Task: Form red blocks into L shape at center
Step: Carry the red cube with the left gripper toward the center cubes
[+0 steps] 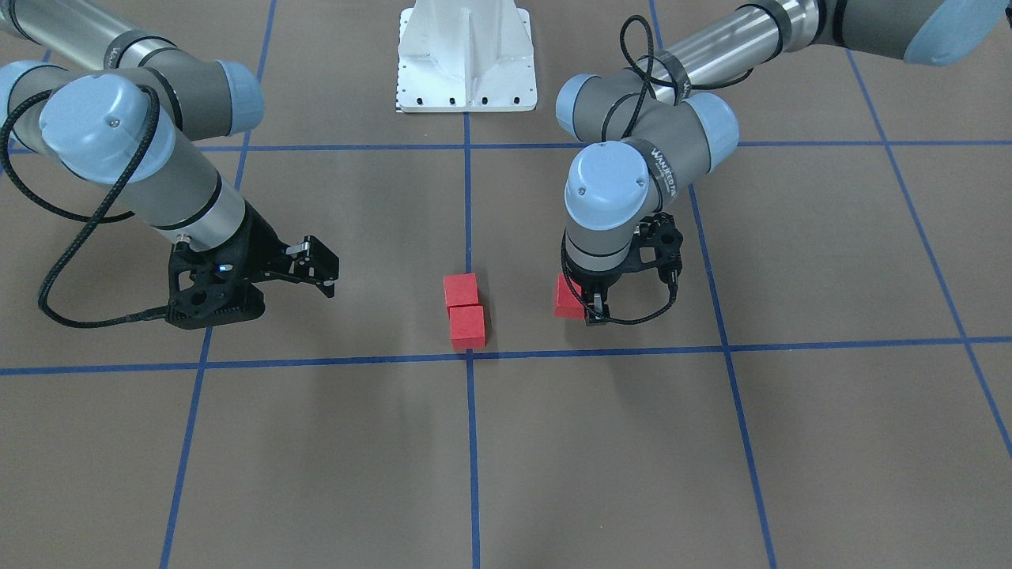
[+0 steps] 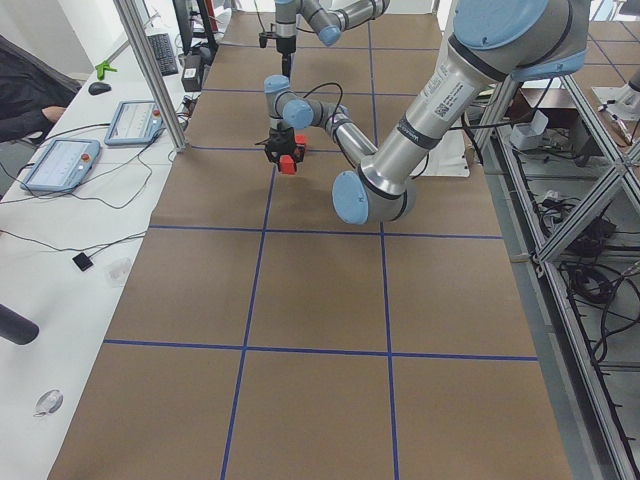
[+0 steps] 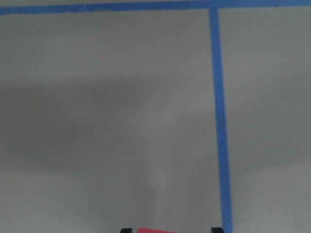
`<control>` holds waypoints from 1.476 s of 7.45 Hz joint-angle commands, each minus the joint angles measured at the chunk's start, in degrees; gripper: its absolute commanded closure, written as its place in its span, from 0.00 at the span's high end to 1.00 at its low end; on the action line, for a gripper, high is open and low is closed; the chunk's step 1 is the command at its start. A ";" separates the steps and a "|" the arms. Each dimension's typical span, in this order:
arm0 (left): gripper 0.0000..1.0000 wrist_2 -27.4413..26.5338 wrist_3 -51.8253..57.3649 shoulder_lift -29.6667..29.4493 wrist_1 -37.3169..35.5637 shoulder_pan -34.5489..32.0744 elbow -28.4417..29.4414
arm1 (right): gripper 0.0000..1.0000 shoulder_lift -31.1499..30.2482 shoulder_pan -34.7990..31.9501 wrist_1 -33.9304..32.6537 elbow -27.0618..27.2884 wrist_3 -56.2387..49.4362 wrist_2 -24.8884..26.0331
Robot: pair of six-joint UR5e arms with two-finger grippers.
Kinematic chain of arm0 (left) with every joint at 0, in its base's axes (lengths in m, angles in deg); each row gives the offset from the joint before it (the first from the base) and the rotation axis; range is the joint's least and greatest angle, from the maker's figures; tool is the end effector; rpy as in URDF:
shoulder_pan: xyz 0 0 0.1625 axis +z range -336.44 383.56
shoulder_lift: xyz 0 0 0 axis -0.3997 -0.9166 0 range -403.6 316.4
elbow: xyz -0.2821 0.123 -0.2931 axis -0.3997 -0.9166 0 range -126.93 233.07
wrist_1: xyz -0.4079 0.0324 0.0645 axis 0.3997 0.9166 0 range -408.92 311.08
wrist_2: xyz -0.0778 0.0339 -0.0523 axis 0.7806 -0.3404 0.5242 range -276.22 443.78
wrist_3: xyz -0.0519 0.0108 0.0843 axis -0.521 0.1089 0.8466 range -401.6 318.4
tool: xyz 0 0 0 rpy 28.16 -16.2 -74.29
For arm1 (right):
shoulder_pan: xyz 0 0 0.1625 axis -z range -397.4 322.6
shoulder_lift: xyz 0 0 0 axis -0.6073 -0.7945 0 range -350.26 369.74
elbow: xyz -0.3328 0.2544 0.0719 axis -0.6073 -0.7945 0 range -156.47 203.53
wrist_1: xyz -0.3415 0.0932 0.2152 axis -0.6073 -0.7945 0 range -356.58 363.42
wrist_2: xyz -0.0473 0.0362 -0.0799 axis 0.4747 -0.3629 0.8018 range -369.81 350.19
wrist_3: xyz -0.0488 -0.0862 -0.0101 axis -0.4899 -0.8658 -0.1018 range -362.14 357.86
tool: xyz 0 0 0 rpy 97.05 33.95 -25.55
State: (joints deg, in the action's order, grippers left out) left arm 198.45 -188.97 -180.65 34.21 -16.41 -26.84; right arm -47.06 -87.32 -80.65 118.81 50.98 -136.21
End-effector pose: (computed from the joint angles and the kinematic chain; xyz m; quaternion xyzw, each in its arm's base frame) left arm 0.5205 -0.5560 0.2447 -0.2424 0.2194 -0.6718 0.6647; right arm -0.3727 -0.5582 0.2616 0.0365 -0.4595 -0.0174 0.8873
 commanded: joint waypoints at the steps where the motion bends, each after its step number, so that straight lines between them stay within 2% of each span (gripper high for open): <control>1: 0.00 -0.33 -2.21 -5.82 -0.77 0.42 7.09 | 0.99 -0.24 1.06 -0.13 1.40 0.32 0.10; 4: 0.00 -1.21 -2.92 -9.62 2.03 0.15 12.30 | 0.99 -1.20 0.44 -0.57 1.92 -0.29 0.01; 6: 0.00 -1.30 -9.22 -9.72 6.86 0.07 15.03 | 0.99 -2.34 -0.17 -0.57 1.84 -0.82 0.10; 11: 0.00 -1.12 -11.63 -12.00 6.96 1.38 17.23 | 0.99 -2.61 0.00 -3.47 1.75 -2.49 0.27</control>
State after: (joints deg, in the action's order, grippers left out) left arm 197.30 -200.68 -191.78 41.22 -15.81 -10.82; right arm -49.69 -87.52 -83.90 120.53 48.57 -136.02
